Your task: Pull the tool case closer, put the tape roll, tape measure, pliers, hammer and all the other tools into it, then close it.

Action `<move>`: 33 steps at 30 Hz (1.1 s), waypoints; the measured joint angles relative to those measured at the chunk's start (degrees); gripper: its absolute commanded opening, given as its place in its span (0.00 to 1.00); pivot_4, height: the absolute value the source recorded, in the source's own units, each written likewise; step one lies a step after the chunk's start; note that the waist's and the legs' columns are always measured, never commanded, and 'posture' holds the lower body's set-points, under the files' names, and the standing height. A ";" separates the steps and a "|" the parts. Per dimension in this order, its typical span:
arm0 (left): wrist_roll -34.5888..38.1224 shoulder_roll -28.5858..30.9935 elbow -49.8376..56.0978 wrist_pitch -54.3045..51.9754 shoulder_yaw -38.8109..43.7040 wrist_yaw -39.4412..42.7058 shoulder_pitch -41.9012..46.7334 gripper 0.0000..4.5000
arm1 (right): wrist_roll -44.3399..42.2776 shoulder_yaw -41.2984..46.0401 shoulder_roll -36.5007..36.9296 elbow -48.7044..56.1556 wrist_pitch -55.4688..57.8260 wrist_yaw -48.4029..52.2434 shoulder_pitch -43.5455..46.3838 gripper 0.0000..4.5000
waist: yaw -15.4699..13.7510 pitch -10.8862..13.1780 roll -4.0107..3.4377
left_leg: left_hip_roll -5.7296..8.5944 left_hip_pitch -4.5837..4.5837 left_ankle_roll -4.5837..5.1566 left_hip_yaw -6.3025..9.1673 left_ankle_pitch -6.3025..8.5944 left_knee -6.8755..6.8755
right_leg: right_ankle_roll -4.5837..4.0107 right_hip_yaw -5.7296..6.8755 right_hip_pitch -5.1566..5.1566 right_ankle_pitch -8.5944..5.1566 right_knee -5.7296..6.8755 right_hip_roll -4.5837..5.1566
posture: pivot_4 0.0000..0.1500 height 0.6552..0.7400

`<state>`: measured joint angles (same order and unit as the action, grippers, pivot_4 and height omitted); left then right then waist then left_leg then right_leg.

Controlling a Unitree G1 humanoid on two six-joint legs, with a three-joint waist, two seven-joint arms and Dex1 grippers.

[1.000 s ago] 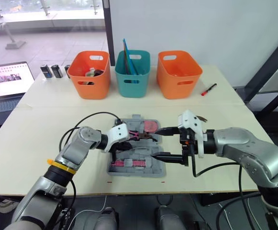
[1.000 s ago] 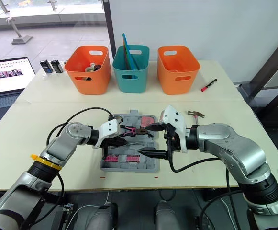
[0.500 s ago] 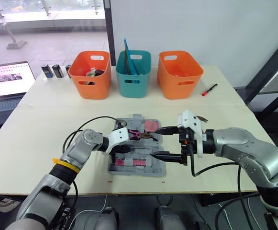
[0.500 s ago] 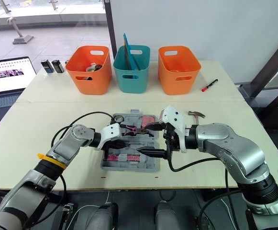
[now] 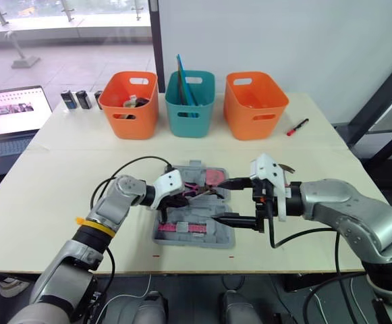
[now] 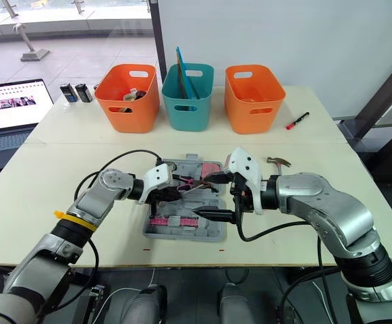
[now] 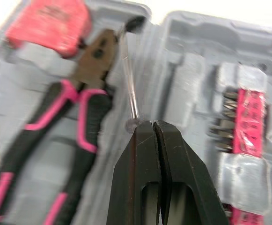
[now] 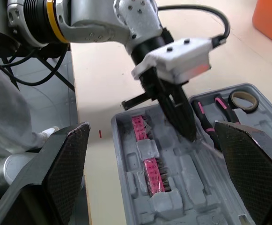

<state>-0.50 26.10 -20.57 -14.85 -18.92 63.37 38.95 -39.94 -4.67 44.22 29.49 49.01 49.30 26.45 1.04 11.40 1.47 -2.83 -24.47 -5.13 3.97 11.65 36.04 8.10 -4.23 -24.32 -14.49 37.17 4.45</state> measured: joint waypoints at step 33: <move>6.15 -0.34 11.72 -19.11 6.51 -5.37 -1.24 0.87 | 0.40 -0.84 -0.76 -0.75 0.66 0.69 0.98 1.00 | 0.12 0.00 0.00 | 0.00 0.01 0.00 0.00 0.00 -0.03 | 0.01 0.01 0.00 0.00 -0.01 0.00 | 1.00 0.93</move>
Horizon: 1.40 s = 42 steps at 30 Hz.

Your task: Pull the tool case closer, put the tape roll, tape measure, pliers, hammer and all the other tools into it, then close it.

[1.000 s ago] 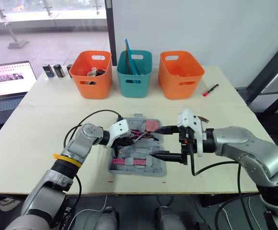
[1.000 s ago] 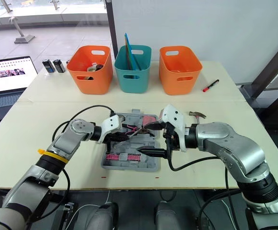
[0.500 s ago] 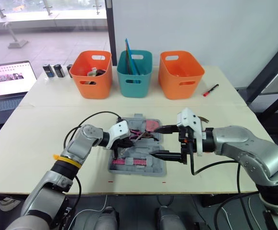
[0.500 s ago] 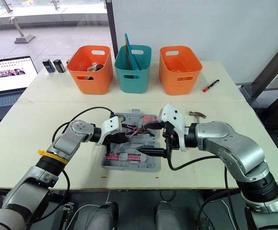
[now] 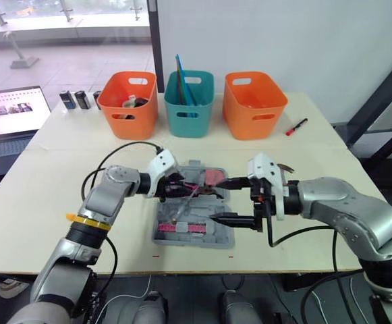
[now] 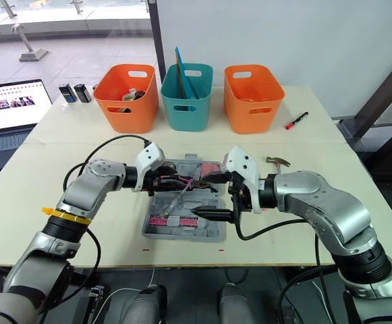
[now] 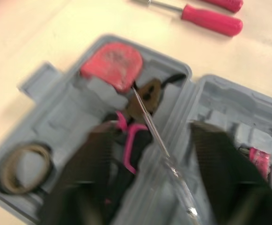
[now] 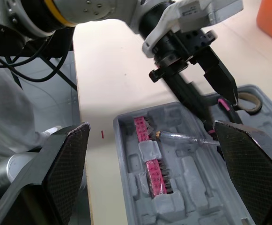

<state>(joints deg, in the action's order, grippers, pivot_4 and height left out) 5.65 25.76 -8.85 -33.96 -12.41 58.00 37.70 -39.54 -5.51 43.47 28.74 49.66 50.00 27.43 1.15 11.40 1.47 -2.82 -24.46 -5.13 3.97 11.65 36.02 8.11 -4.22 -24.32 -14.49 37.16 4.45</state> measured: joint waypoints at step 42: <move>2.89 -1.36 12.36 -16.18 0.49 -16.87 -6.52 0.01 | 0.12 -0.89 -1.42 -0.56 0.00 0.24 0.91 1.00 | 0.10 0.00 0.00 | 0.00 0.01 0.00 0.00 0.00 -0.03 | -0.17 0.00 -0.01 -0.08 -0.04 0.00 | 1.00 0.93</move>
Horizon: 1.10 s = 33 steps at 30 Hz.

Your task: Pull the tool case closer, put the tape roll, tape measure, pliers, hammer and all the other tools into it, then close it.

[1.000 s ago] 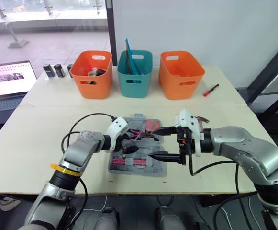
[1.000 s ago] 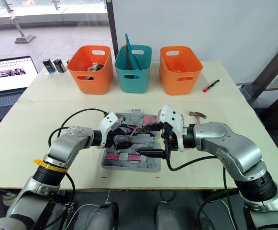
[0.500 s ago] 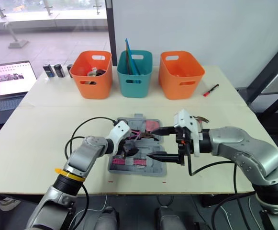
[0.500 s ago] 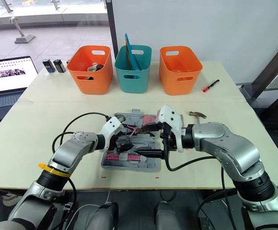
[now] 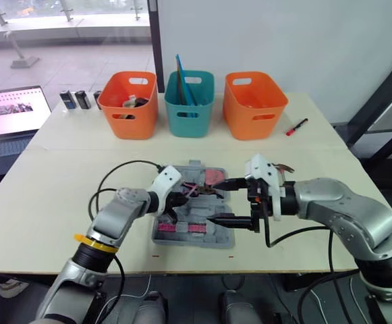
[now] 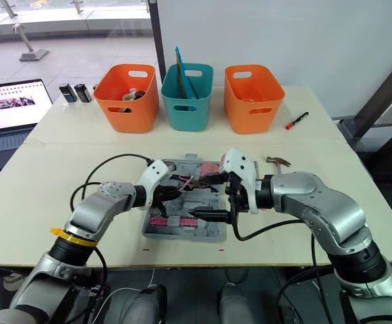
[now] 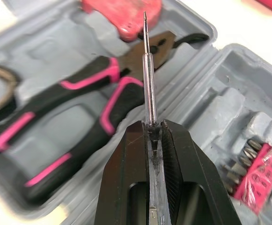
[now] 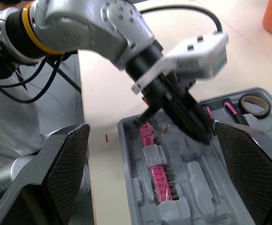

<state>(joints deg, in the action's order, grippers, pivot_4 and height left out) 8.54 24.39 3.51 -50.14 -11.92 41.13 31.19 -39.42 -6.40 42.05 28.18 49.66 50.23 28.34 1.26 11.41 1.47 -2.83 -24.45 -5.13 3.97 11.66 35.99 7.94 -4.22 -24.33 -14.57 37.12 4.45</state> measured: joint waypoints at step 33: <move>7.53 9.40 19.35 -11.80 24.05 -12.45 -26.36 0.99 | 3.32 -3.21 2.79 -3.96 -1.84 9.46 3.32 1.00 | 1.20 -0.02 0.03 | -0.02 0.04 -0.01 0.01 0.01 -0.06 | -0.15 0.03 0.01 0.01 -0.11 0.01 | 1.00 0.93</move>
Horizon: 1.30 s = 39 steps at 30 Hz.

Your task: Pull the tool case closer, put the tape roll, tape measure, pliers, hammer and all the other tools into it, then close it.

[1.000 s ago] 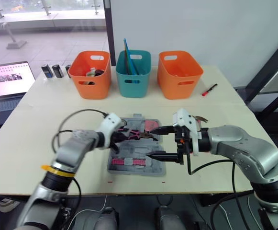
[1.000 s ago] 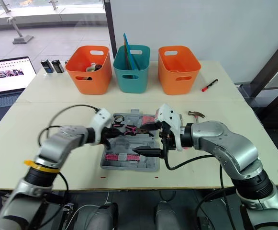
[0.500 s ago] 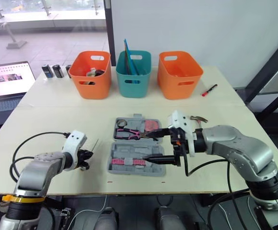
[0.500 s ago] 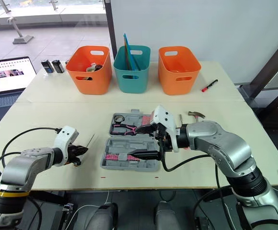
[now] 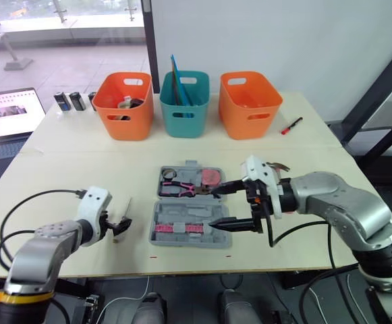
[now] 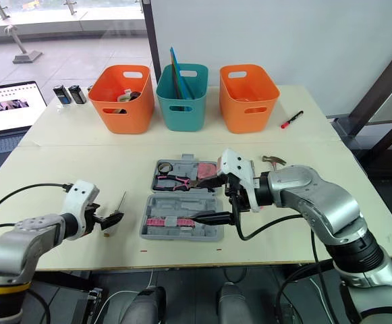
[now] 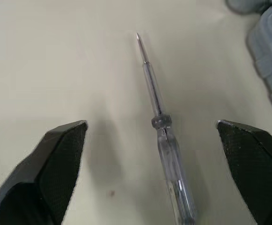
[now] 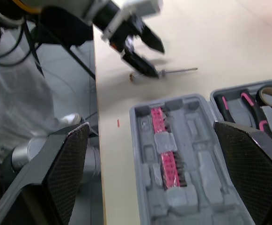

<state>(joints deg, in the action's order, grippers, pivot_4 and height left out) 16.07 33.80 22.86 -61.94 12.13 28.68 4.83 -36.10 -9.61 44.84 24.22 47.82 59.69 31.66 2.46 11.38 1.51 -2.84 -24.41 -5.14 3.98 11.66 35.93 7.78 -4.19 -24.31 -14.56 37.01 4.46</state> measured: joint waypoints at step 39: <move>-1.79 -17.19 0.67 -7.57 -2.03 -20.31 3.36 0.49 | 2.79 -2.58 1.30 -3.59 0.18 5.23 3.43 1.00 | -0.08 -0.01 0.01 | 0.01 0.00 -0.01 -0.03 0.00 0.04 | -0.02 -0.01 0.01 0.03 -0.05 0.00 | 1.00 0.93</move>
<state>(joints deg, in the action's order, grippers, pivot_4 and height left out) 14.28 16.61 23.53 -69.50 10.10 8.37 8.19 -33.31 -12.19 46.14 20.63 48.00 64.92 35.09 2.37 11.37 1.52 -2.83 -24.41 -5.15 3.96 11.66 35.96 7.76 -4.20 -24.30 -14.54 36.96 4.46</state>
